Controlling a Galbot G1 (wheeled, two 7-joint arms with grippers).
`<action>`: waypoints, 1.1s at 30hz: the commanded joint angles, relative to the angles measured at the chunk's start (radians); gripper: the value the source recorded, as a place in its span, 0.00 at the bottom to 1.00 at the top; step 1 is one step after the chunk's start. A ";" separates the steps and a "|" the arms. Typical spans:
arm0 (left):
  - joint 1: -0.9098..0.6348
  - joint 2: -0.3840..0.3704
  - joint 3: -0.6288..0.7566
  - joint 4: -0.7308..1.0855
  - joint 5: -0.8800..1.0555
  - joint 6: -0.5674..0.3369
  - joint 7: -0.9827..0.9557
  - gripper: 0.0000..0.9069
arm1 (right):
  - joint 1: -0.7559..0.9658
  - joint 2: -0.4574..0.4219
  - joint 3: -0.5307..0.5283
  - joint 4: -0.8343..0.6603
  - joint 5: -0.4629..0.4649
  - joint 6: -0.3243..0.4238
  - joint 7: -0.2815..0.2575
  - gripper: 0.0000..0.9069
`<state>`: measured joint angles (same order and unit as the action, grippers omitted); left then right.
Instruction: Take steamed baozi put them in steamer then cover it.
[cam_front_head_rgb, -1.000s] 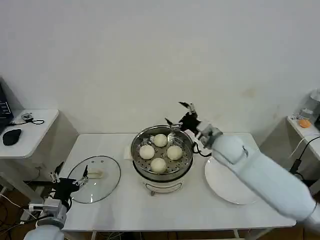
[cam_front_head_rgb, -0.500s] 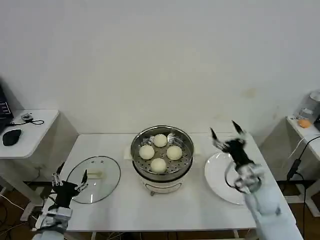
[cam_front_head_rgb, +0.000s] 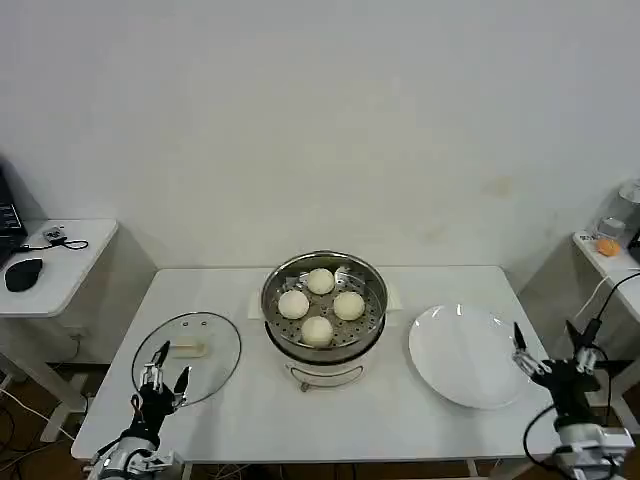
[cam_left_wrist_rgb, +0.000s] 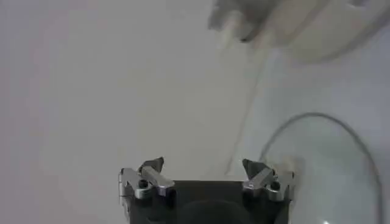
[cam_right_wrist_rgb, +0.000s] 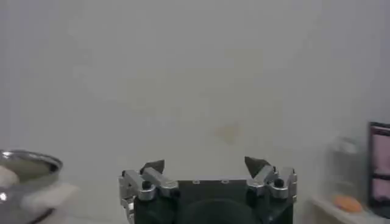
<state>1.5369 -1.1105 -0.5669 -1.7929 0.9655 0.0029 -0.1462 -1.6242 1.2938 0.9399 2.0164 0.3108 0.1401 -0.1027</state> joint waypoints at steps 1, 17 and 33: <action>-0.189 0.017 0.088 0.210 0.212 -0.003 0.024 1.00 | -0.128 0.041 0.114 0.056 0.040 0.008 -0.013 1.00; -0.318 0.037 0.099 0.314 0.199 0.019 0.063 1.00 | -0.143 0.050 0.103 0.068 0.044 0.011 -0.019 1.00; -0.440 0.029 0.148 0.446 0.208 0.017 0.058 0.59 | -0.166 0.079 0.108 0.088 0.035 0.015 -0.021 1.00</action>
<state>1.1773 -1.0807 -0.4411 -1.4338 1.1610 0.0201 -0.0873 -1.7784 1.3642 1.0413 2.0983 0.3455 0.1542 -0.1245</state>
